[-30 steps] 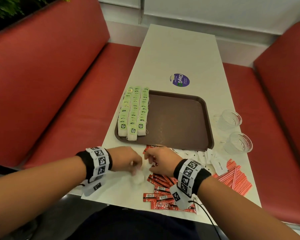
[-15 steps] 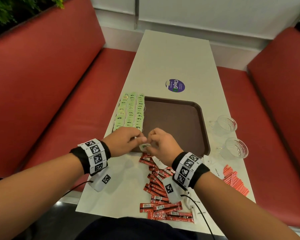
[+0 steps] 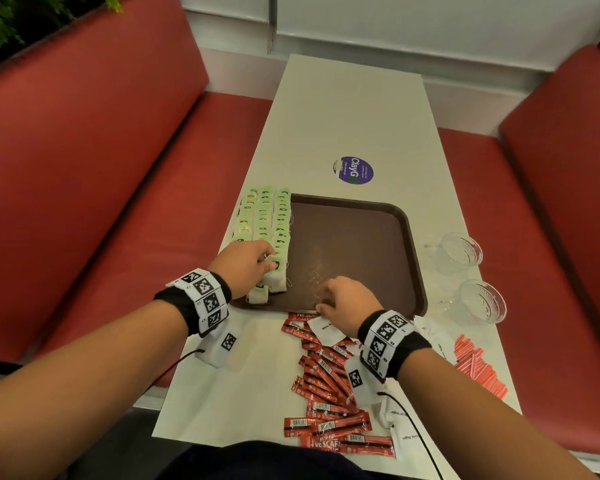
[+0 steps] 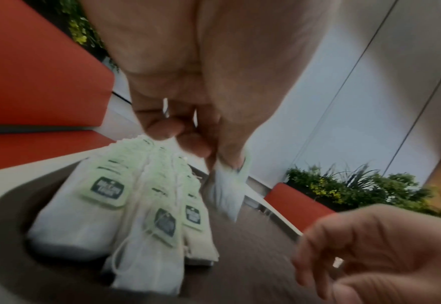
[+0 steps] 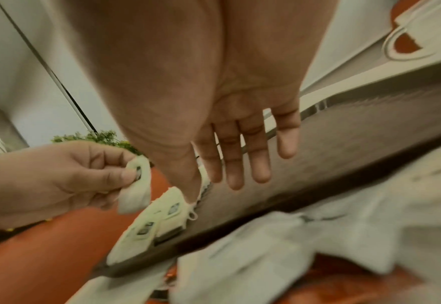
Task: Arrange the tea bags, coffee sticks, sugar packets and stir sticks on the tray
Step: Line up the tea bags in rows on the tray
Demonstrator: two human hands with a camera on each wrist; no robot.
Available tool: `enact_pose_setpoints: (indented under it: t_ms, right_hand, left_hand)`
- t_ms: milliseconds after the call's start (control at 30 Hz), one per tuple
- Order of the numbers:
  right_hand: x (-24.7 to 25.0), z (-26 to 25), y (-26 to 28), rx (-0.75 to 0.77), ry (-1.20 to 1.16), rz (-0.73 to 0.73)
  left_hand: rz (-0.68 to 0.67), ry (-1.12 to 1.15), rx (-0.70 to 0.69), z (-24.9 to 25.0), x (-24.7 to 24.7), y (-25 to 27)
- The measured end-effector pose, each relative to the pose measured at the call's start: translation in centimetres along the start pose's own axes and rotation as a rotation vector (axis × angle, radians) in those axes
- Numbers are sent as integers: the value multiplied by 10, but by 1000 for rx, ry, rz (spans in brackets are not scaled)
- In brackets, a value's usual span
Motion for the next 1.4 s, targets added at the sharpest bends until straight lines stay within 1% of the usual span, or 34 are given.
enact_pose_setpoints:
  t_ms: [67,100,200,267,467,533,600,733,833,967,1033,1067,1133,1167,1233,1300,1400]
  right_hand:
    - [-3,14,0,-59,117,-66]
    - [-4,20,0,-80,130,-96]
    - [-8,29,2,-134,103,-169]
    - [-9,31,0,-163,95,-174]
    - [-8,31,-3,-203,91,-176]
    - [-6,30,-2,-214,80,-173]
    - [-6,29,-2,-216,84,-171]
    - [-7,27,-4,-220,91,-184]
    - [-8,28,-5,-220,107,-184]
    - [-6,29,-6,-208,114,-184]
    - [-6,28,-5,-202,131,-200]
    - [-6,28,-4,-203,141,-203]
    - [-5,26,-6,-201,158,-190]
    - [-5,24,-7,-202,154,-189]
    - [-2,13,-14,-184,121,-194]
    - [2,-4,-27,-135,80,-195]
    - [8,-30,-51,-72,14,-180]
  left_hand:
    - [-128,-52,61,-7,-14,-8]
    - [-151,-62,72,-10,-21,-11]
    - [-145,-64,110,-13,-36,-19]
    - [-133,-99,144,-13,-39,-23]
    - [-1,-197,139,-4,-35,-25]
    - [-8,-266,107,8,-38,-24]
    - [-44,-355,97,16,-45,-25]
    - [-88,-420,152,16,-55,-29]
    - [-96,-417,160,12,-57,-31]
    - [-89,-370,125,11,-50,-27]
    - [-33,-259,104,10,-38,-24]
    - [19,-191,102,7,-29,-22]
    - [126,-117,131,-10,-11,-20]
    - [156,-111,168,-22,-2,-19]
    - [148,-131,258,-50,7,-14]
    - [101,-154,318,-73,8,-11]
    - [57,-116,321,-85,6,-9]
Point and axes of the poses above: each hand's wrist, its own y-axis away from the middle knuckle, its own x-axis out of the back of the hand, z = x × y, the point moved 4 cm from there along -y, towards the middle knuckle, and after that the axes turned 5 degrees about -z, right-handed, at the moved point
